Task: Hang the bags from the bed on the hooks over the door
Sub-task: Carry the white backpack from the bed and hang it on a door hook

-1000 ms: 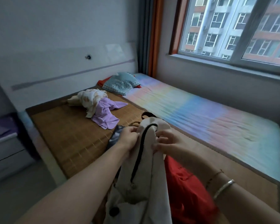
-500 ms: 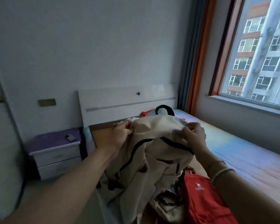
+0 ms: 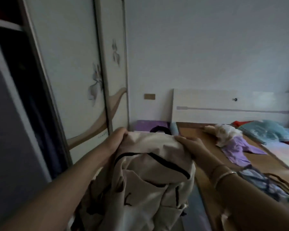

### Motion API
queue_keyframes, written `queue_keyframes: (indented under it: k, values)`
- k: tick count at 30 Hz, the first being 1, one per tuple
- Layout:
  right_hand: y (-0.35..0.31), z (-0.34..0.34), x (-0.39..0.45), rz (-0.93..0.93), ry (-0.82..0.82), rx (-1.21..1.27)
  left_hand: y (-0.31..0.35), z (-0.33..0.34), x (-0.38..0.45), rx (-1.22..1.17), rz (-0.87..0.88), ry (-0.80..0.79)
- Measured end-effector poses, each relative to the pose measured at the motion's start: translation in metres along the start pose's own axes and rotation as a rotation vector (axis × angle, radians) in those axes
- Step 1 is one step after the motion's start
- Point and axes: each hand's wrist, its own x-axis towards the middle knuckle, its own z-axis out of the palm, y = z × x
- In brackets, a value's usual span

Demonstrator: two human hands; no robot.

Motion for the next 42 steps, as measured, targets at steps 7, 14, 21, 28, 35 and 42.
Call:
queue_keyframes:
  k: [7, 14, 21, 28, 35, 42]
  values:
    - [-0.05, 0.2, -0.076, -0.115, -0.686, 0.175, -0.036, -0.145, -0.086, 0.365, -0.151, 0.286]
    - [-0.104, 0.314, -0.162, -0.109, -1.325, 0.326, -0.015, -0.211, -0.211, 0.191, -0.285, 0.536]
    - [-0.16, 0.404, -0.25, -0.631, -1.444, 0.181, -0.002, -0.257, -0.31, 0.212, -0.121, 1.028]
    - [-0.206, 0.489, -0.337, -1.089, -1.353, 0.251, 0.013, -0.332, -0.403, 0.275, -0.112, 1.347]
    - [-0.257, 0.597, -0.444, -1.217, -1.091, 0.154, 0.062, -0.449, -0.504, 0.227, 0.098, 1.408]
    - [-0.338, 0.697, -0.566, -0.762, -1.674, 0.565, 0.114, -0.567, -0.617, 0.468, 0.142, 1.518]
